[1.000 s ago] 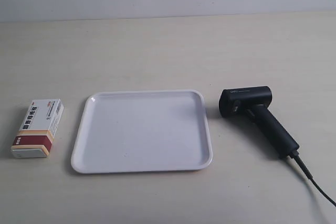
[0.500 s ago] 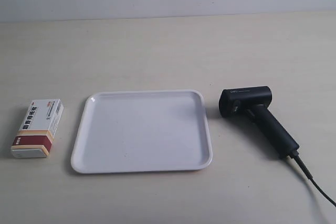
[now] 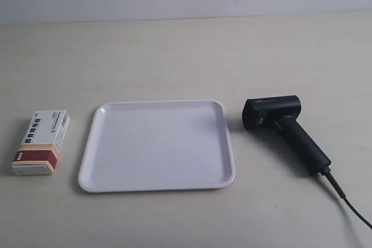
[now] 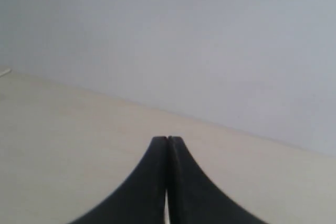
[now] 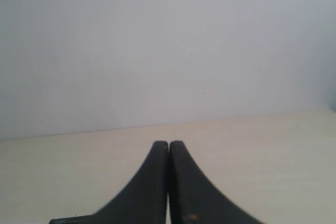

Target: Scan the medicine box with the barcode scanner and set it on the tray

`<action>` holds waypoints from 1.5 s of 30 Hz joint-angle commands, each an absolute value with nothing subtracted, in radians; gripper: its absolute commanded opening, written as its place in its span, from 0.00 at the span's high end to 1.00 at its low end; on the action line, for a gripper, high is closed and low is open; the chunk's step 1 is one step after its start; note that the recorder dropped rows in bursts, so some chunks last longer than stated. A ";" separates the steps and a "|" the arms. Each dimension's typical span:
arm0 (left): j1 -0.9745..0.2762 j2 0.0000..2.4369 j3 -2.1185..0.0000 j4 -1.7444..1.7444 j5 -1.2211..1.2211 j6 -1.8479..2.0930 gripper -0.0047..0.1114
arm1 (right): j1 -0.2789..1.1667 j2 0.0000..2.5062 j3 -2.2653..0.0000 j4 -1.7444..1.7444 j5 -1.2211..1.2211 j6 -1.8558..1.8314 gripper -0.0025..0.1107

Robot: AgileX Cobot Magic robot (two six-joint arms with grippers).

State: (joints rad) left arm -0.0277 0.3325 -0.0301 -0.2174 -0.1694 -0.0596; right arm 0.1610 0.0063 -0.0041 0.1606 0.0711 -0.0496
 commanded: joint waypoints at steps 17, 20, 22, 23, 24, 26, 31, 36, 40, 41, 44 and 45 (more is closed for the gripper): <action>-0.145 1.284 -0.316 -0.072 -0.157 -0.060 0.72 | 0.155 0.000 0.000 0.169 0.048 0.159 0.98; -0.213 1.354 -0.360 -0.061 -0.147 -0.053 0.40 | 0.155 0.000 0.000 0.169 0.067 0.159 0.98; -0.246 1.394 -0.376 -0.051 -0.152 -0.028 0.19 | 0.155 0.000 0.000 0.169 0.069 0.159 0.98; -0.259 1.418 -0.378 -0.051 -0.172 -0.026 0.08 | 0.155 0.000 0.000 0.173 0.069 0.159 0.98; -0.272 1.443 -0.378 -0.051 -0.199 -0.026 0.06 | 0.155 0.000 0.000 0.173 0.069 0.159 0.98; -0.279 1.496 -0.378 -0.047 -0.235 -0.023 0.06 | 0.155 0.000 0.000 0.173 0.069 0.159 0.98; -0.281 1.644 -0.378 -0.045 -0.309 -0.013 0.06 | 0.155 0.000 0.000 0.173 0.069 0.159 0.98; -0.278 1.740 -0.387 -0.045 -0.357 0.033 0.09 | 0.155 0.000 0.000 0.173 0.071 0.159 0.98; -0.278 1.757 -0.387 -0.045 -0.396 0.045 0.33 | 0.155 0.000 0.000 0.176 0.071 0.159 0.98; -0.278 1.756 -0.387 -0.043 -0.408 0.045 0.42 | 0.155 0.000 0.000 0.176 0.071 0.159 0.98; -0.278 1.736 -0.391 -0.024 -0.436 0.045 0.79 | 0.155 0.000 0.000 0.176 0.066 0.159 0.98; -0.278 1.721 -0.401 0.000 -0.426 0.045 0.96 | 0.155 0.000 0.000 0.176 0.066 0.159 0.98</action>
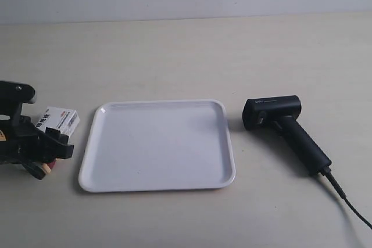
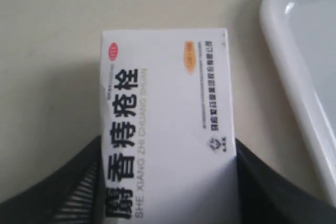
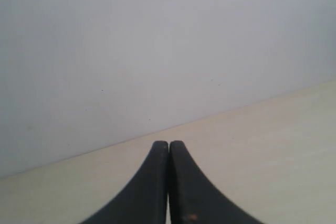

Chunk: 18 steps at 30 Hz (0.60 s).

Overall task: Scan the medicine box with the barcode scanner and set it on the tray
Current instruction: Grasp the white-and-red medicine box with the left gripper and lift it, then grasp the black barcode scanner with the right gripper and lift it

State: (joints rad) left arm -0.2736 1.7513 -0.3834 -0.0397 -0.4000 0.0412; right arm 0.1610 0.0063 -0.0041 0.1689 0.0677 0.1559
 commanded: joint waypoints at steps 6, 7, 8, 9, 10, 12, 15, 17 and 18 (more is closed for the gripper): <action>-0.291 1.615 -0.563 0.522 -0.230 -0.198 0.96 | 0.157 0.148 -0.035 0.210 0.036 0.159 0.98; -0.299 1.610 -0.589 0.684 -0.233 -0.313 0.96 | 0.157 0.208 -0.052 0.210 0.041 0.159 0.98; -0.306 1.608 -0.610 0.881 -0.268 -0.414 0.96 | 0.162 0.263 -0.069 0.210 0.052 0.157 0.98; -0.310 1.608 -0.625 1.109 -0.358 -0.557 0.96 | 0.174 0.339 -0.090 0.210 0.062 0.157 0.98; -0.309 1.613 -0.647 1.334 -0.496 -0.691 0.96 | 0.192 0.423 -0.112 0.210 0.062 0.155 0.98; -0.311 1.636 -0.717 1.635 -0.751 -0.822 0.96 | 0.238 0.604 -0.166 0.210 0.058 0.130 0.98; -0.321 1.667 -0.807 1.733 -0.798 -0.990 0.96 | 0.342 0.859 -0.261 0.199 0.077 0.120 0.98; -0.323 1.677 -0.822 1.744 -0.759 -1.024 0.96 | 0.409 1.017 -0.320 0.199 0.098 0.098 0.93; -0.323 1.682 -0.822 1.744 -0.759 -1.008 0.96 | 0.433 1.072 -0.340 0.199 0.103 0.096 0.89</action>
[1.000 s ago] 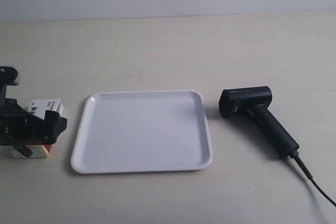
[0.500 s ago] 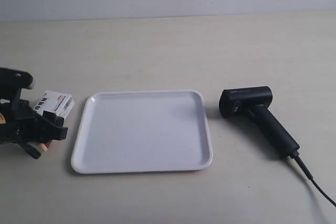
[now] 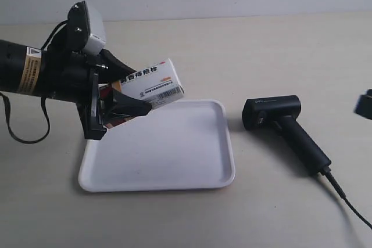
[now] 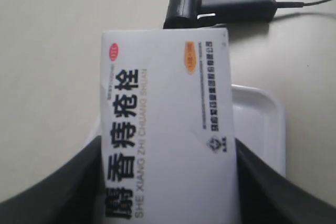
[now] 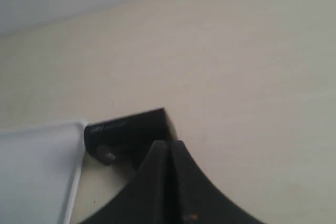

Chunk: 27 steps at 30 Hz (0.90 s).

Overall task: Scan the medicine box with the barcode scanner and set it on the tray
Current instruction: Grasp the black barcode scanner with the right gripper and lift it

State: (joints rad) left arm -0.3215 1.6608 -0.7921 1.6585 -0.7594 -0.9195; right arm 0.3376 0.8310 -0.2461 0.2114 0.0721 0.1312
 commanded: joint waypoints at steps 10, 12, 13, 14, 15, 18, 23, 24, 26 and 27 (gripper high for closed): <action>-0.328 1.735 -0.821 1.744 -0.753 -0.892 0.96 | 0.455 1.526 -0.478 0.154 -0.016 0.088 0.24; -0.328 1.735 -0.826 1.744 -0.753 -0.892 0.96 | 0.455 1.566 -0.492 0.152 -0.020 0.059 0.23; -0.328 1.735 -0.826 1.744 -0.753 -0.892 0.96 | 0.455 1.586 -0.503 0.150 -0.025 0.032 0.23; -0.328 1.735 -0.826 1.744 -0.753 -0.892 0.96 | 0.455 1.605 -0.509 0.150 -0.039 0.017 0.23; -0.328 1.735 -0.826 1.744 -0.753 -0.892 0.96 | 0.455 1.622 -0.519 0.150 -0.050 0.000 0.23; -0.328 1.735 -0.826 1.744 -0.754 -0.898 0.96 | 0.455 1.694 -0.553 0.150 -0.079 -0.031 0.23; -0.328 1.735 -0.824 1.744 -0.754 -0.900 0.96 | 0.455 1.790 -0.625 0.149 -0.079 -0.117 0.34; -0.328 1.735 -0.821 1.744 -0.754 -0.898 0.96 | 0.455 1.796 -0.636 0.149 -0.079 -0.123 0.39; -0.328 1.735 -0.813 1.744 -0.752 -0.883 0.96 | 0.455 1.801 -0.646 0.149 -0.077 -0.131 0.52; -0.328 1.735 -0.808 1.744 -0.750 -0.863 0.96 | 0.455 1.796 -0.646 0.149 -0.073 -0.137 0.59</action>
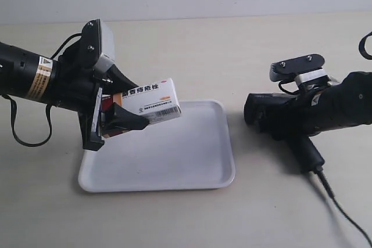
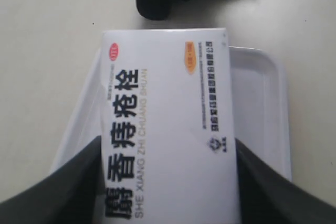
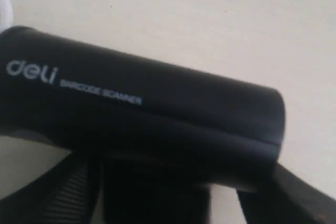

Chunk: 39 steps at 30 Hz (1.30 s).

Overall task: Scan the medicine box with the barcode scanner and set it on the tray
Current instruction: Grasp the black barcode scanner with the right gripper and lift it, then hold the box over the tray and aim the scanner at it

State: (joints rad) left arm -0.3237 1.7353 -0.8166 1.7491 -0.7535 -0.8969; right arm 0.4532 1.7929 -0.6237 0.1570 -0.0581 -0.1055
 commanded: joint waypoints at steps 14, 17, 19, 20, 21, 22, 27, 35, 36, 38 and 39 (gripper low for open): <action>-0.328 1.735 -0.795 1.744 -0.718 -0.815 0.96 | 0.455 1.439 -0.646 -0.046 0.231 -0.241 0.98; -0.328 1.735 -0.793 1.744 -0.721 -0.815 0.96 | 0.455 1.401 -0.646 -0.104 0.239 -0.241 0.98; -0.328 1.735 -0.786 1.744 -0.723 -0.815 0.96 | 0.455 1.396 -0.646 -0.117 0.239 -0.241 0.98; -0.328 1.735 -0.782 1.744 -0.723 -0.812 0.96 | 0.455 1.396 -0.646 -0.139 0.234 -0.241 0.98; -0.328 1.735 -0.780 1.744 -0.723 -0.807 0.96 | 0.455 1.398 -0.646 -0.154 0.234 -0.241 0.98; -0.328 1.735 -0.780 1.744 -0.724 -0.807 0.96 | 0.455 1.398 -0.646 -0.174 0.230 -0.236 0.98; -0.328 1.735 -0.776 1.744 -0.745 -0.807 0.96 | 0.455 1.396 -0.656 -0.247 0.218 -0.189 0.98; -0.328 1.735 -0.776 1.744 -0.816 -0.784 0.96 | 0.455 1.398 -0.715 -0.247 0.290 -0.184 0.98; -0.328 1.735 -0.776 1.744 -0.816 -0.782 0.96 | 0.455 1.404 -0.715 -0.247 0.309 -0.184 0.98; -0.326 1.735 -0.776 1.744 -0.826 -0.782 0.96 | 0.455 1.427 -0.715 -0.243 0.311 -0.182 0.98; -0.324 1.735 -0.776 1.744 -0.836 -0.782 0.96 | 0.455 1.442 -0.715 -0.243 0.311 -0.180 0.98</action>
State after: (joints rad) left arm -0.3237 1.7353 -0.7782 1.7531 -0.8069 -0.7850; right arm 0.4532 1.4196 -0.7017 -0.2351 0.3230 -0.1848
